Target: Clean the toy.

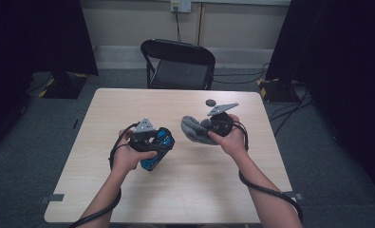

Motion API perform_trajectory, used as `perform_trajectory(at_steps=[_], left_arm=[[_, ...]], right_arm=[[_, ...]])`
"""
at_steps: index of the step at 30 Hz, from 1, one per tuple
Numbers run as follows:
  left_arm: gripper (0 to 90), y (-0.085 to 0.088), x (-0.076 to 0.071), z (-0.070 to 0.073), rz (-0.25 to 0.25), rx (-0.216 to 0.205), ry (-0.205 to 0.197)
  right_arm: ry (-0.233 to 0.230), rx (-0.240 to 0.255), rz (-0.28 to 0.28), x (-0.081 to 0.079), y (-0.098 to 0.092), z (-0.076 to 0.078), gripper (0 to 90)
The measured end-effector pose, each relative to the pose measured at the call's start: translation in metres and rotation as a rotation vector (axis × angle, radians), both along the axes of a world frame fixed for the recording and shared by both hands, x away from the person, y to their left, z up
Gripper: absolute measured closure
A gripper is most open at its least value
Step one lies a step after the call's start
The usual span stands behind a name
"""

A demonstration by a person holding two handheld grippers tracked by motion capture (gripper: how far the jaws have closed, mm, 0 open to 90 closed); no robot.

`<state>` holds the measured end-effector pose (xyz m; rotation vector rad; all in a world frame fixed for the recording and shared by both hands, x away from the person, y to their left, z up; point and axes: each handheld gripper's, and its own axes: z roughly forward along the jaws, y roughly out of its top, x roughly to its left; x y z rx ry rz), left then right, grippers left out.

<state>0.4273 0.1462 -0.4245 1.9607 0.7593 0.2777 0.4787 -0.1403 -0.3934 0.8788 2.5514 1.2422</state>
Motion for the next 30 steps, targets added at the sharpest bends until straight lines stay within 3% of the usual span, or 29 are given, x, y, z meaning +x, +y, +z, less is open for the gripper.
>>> perform_trajectory(at_steps=[6, 16, 22, 30], left_arm=[[25.5, -0.007, -0.004, 0.001, -0.027, -0.007, 0.002], [25.5, -0.021, -0.009, -0.002, -0.077, -0.013, 0.015], [25.5, -0.015, -0.007, -0.003, -0.059, -0.014, 0.015], [25.5, -0.009, -0.004, -0.006, -0.041, -0.005, 0.021]], right_arm=[[0.008, -0.001, -0.023, 0.012, 0.014, 0.003, 79.5], [0.010, 0.001, 0.015, 0.013, 0.048, 0.004, 79.4], [0.016, -0.011, 0.085, 0.006, 0.059, 0.000, 79.4], [0.018, -0.003, 0.116, 0.001, 0.056, -0.002, 79.5]])
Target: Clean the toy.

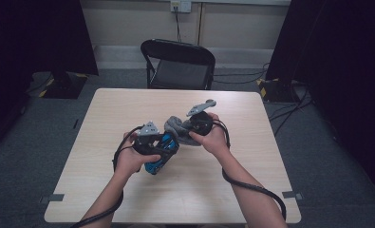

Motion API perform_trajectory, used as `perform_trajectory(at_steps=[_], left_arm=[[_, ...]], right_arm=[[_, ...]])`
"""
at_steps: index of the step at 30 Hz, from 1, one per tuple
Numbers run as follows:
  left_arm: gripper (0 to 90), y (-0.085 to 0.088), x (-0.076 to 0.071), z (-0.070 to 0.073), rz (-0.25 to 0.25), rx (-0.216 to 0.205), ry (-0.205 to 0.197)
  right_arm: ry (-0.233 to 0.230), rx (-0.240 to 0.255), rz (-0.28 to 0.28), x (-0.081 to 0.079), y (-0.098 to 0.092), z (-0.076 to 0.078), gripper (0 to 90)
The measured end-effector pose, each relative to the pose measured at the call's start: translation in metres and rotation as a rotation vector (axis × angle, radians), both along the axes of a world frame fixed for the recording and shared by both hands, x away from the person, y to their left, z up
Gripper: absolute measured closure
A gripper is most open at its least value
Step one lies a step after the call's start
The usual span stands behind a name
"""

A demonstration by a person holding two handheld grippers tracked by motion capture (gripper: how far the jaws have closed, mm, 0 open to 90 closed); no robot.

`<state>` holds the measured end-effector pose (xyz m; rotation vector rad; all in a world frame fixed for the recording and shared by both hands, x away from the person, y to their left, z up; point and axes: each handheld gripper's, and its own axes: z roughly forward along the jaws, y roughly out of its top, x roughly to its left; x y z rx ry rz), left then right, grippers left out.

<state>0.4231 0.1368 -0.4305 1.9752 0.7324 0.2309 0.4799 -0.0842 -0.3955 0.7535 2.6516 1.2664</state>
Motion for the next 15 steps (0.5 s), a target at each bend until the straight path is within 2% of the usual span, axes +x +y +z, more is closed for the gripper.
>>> perform_trajectory(at_steps=[15], left_arm=[[25.5, 0.013, 0.005, -0.003, 0.050, 0.016, 0.006]], right_arm=[[-0.011, -0.003, 0.032, -0.011, -0.009, -0.001, 79.4]])
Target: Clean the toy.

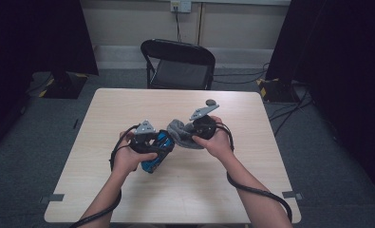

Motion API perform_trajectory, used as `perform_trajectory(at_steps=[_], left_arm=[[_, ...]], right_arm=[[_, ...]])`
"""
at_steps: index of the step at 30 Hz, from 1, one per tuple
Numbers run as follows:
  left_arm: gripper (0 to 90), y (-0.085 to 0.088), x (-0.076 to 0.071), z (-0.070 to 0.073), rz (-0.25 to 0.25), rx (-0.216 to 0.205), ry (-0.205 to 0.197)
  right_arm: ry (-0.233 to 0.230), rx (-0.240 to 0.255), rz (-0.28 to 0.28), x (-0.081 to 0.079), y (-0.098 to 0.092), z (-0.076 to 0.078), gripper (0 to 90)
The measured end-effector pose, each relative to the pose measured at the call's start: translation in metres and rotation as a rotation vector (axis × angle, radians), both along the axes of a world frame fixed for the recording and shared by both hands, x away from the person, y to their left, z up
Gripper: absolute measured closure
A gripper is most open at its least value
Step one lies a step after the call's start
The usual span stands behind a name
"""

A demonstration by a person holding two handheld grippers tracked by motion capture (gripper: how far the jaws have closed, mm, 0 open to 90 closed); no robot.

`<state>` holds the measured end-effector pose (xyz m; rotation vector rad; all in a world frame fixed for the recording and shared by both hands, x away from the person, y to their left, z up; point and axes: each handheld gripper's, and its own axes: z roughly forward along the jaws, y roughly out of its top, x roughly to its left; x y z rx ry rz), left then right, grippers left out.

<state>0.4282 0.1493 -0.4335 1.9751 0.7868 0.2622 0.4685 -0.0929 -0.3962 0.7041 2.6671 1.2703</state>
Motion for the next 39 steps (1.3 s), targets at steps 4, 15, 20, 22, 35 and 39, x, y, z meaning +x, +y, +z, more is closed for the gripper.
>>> perform_trajectory(at_steps=[4, 15, 20, 22, 35, 39], left_arm=[[25.5, 0.004, 0.001, -0.001, 0.014, -0.002, 0.001], [25.5, 0.007, 0.003, -0.003, 0.028, 0.007, 0.005], [25.5, 0.009, 0.003, -0.002, 0.036, 0.011, -0.002], [25.5, 0.010, 0.003, -0.002, 0.042, 0.007, -0.001], [25.5, 0.020, 0.005, 0.001, 0.083, -0.012, -0.007], [25.6, 0.020, 0.005, 0.005, 0.085, -0.022, -0.014]], right_arm=[[0.003, 0.004, 0.008, -0.003, -0.001, -0.001, 79.4], [0.009, 0.011, 0.027, -0.011, -0.004, -0.005, 79.4], [0.002, 0.010, 0.034, -0.014, -0.005, -0.005, 79.4], [0.001, 0.011, 0.038, -0.015, -0.006, -0.006, 79.4], [0.008, 0.003, 0.063, -0.027, -0.010, -0.011, 79.4], [0.003, 0.012, 0.044, -0.026, -0.016, -0.008, 79.3]])
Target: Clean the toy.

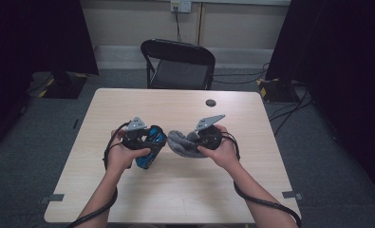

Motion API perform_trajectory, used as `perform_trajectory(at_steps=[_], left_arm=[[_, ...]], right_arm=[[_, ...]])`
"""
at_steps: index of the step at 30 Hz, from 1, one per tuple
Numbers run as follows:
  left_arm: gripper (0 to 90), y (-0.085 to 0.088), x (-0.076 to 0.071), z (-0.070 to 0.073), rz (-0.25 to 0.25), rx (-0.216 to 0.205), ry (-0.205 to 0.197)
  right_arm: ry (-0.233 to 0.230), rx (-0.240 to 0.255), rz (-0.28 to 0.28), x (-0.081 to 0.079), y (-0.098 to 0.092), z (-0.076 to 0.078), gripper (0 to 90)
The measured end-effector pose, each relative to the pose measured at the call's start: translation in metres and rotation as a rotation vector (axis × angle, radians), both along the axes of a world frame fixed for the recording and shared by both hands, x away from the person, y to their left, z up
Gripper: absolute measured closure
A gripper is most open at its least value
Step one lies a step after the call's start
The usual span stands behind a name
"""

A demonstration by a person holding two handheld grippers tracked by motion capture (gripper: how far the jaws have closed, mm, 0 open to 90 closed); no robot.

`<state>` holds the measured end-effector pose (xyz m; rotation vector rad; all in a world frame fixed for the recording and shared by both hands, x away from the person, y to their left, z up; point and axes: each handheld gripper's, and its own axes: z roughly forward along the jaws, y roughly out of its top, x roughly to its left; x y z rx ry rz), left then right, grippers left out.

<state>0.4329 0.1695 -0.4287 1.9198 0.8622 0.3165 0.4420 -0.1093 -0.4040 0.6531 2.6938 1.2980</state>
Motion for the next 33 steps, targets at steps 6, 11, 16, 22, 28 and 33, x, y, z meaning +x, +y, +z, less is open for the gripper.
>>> perform_trajectory(at_steps=[6, 11, 16, 22, 28, 33], left_arm=[[25.6, -0.002, -0.001, 0.004, -0.014, -0.012, -0.005], [25.6, -0.009, -0.004, 0.005, -0.036, -0.013, -0.006], [25.6, -0.017, -0.005, 0.005, -0.063, -0.007, -0.003], [25.5, -0.026, -0.008, 0.004, -0.095, -0.005, 0.001], [25.5, -0.033, -0.011, 0.004, -0.126, -0.002, 0.003], [25.5, -0.035, -0.012, 0.004, -0.131, -0.003, 0.001]], right_arm=[[-0.009, 0.010, -0.073, 0.011, -0.016, 0.010, 79.3], [-0.011, 0.021, -0.127, 0.025, -0.022, 0.015, 79.3], [-0.005, 0.020, -0.163, 0.039, -0.020, 0.016, 79.2], [-0.004, 0.003, -0.175, 0.047, -0.007, 0.015, 79.3], [-0.013, 0.006, -0.163, 0.050, 0.010, 0.019, 79.2], [-0.015, 0.005, -0.132, 0.049, 0.022, 0.020, 79.2]])
